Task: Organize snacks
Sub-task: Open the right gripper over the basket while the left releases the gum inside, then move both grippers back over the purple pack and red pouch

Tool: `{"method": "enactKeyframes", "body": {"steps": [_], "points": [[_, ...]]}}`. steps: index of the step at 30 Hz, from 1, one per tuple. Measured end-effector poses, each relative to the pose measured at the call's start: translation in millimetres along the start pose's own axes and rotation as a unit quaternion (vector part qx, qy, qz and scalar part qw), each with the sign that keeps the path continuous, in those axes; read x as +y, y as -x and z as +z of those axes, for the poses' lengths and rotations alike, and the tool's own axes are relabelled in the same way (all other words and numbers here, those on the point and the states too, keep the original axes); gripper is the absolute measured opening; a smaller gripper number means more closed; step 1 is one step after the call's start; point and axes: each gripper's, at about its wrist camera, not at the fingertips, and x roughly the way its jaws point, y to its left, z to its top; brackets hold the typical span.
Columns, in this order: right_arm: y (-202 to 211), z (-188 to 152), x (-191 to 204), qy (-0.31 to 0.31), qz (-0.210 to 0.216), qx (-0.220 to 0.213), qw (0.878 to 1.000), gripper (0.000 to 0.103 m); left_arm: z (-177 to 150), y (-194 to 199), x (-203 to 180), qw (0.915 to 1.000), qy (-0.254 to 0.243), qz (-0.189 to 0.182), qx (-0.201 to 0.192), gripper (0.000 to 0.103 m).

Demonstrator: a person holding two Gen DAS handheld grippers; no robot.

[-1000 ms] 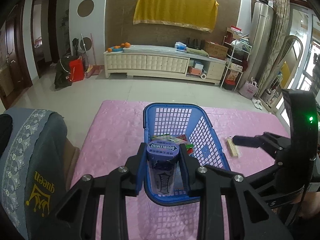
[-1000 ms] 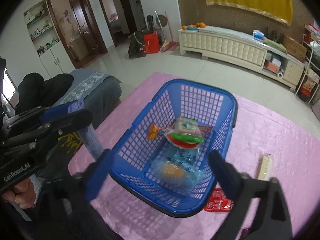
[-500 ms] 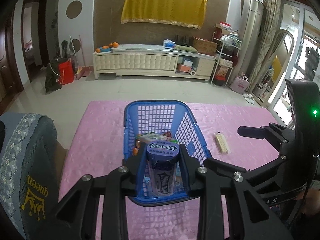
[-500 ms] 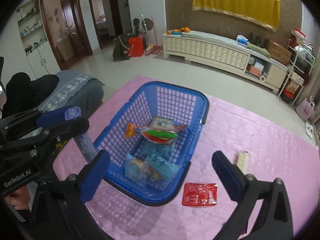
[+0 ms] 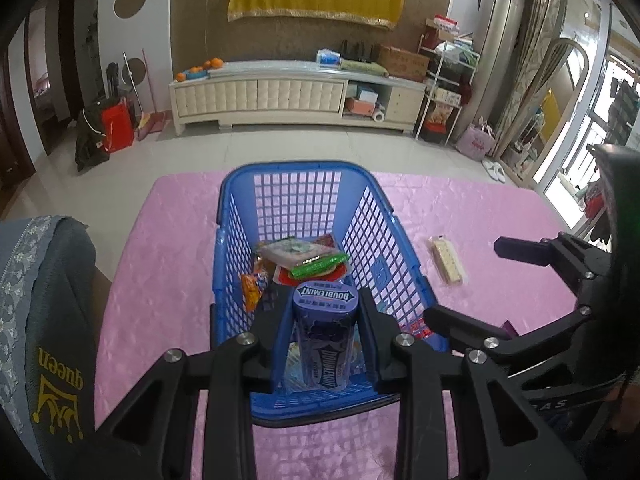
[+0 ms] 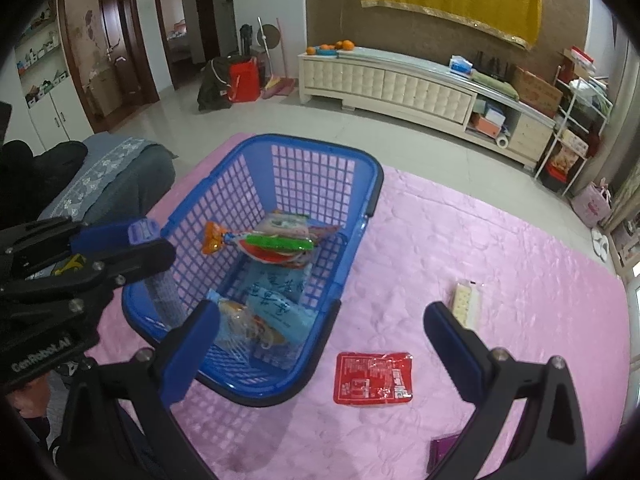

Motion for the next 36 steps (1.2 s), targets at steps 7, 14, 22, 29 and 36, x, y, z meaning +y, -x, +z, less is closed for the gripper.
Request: {"method": "enactKeyframes", "body": {"steps": [7, 14, 22, 29, 36], "points": [[-8, -1, -12, -0.008, -0.002, 0.002, 1.000, 0.103, -4, -25, 4, 0.9996, 0.005, 0.006, 0.028, 0.029], [-5, -4, -19, -0.018, 0.000, 0.002, 1.000, 0.103, -7, -15, 3, 0.9996, 0.013, 0.005, 0.024, 0.051], [32, -10, -21, -0.028, -0.007, -0.020, 0.999, 0.103, -7, 28, -15, 0.9999, -0.010, 0.008, -0.004, 0.062], [78, -20, -28, -0.036, -0.020, -0.045, 0.998, 0.103, -13, 64, -34, 0.9994, -0.020, -0.001, -0.026, 0.065], [105, -35, -41, -0.053, -0.031, -0.058, 0.996, 0.103, -21, 82, -57, 0.9987, -0.034, -0.008, -0.038, 0.071]]}}
